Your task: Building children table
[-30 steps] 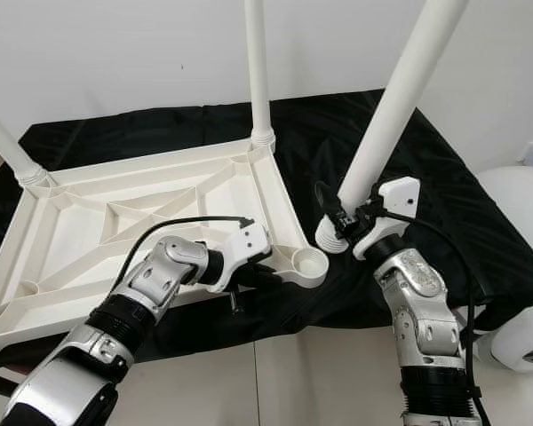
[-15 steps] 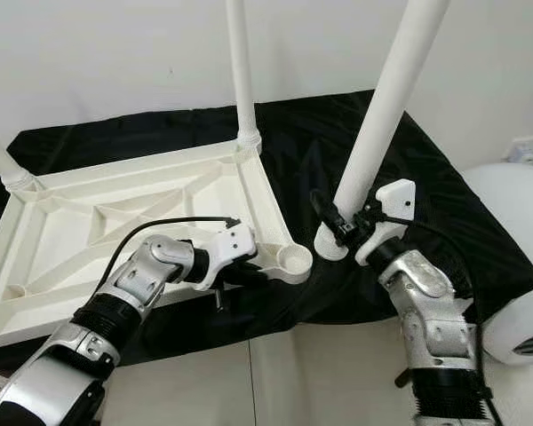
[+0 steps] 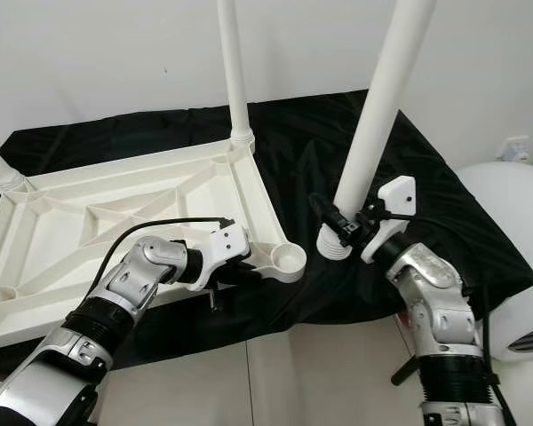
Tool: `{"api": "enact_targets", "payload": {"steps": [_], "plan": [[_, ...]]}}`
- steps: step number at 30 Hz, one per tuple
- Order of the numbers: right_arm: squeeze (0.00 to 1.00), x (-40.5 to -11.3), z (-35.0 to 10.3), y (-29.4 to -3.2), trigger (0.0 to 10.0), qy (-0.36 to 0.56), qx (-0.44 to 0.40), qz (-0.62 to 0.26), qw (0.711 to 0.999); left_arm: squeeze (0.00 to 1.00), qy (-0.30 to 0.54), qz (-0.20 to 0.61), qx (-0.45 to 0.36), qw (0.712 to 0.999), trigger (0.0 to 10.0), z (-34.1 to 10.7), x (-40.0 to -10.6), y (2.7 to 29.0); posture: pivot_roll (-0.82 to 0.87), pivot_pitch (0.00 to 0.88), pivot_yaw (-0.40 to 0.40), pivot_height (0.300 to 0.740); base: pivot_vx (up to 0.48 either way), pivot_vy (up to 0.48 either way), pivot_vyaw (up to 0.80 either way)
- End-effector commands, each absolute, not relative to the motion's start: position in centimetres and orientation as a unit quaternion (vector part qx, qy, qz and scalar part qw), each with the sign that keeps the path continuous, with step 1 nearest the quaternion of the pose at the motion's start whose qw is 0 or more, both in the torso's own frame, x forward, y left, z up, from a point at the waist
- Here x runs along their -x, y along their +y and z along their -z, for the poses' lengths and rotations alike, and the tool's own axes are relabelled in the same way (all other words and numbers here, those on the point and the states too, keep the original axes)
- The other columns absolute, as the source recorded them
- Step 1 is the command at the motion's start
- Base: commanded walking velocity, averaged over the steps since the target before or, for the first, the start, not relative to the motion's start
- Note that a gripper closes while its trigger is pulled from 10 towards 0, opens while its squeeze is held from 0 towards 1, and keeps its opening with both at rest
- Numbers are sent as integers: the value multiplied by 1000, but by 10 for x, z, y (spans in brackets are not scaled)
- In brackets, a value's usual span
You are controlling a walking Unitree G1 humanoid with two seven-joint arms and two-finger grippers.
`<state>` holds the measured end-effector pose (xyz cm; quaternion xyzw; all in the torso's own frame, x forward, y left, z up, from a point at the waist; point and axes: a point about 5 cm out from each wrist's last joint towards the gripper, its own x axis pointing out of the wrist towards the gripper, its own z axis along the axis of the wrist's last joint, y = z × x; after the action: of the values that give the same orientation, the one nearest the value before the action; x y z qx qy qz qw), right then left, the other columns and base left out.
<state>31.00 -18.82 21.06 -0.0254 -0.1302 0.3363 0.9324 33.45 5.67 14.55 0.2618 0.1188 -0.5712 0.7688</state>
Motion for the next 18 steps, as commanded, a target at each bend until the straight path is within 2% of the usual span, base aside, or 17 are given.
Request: {"api": "enact_targets", "payload": {"steps": [1, 18], "plan": [[0, -312, -214, -177, 10000, -138, 26, -362, 922, 0, 152, 499, -285, 804, 10000, -128, -337, 77, -139, 97, 99, 740, 0, 0, 0], [0, -321, -200, -140, 10000, -120, -2, -444, 888, 0, 148, 499, -294, 802, 10000, -131, -327, 87, -121, 84, 75, 740, 0, 0, 0]]}}
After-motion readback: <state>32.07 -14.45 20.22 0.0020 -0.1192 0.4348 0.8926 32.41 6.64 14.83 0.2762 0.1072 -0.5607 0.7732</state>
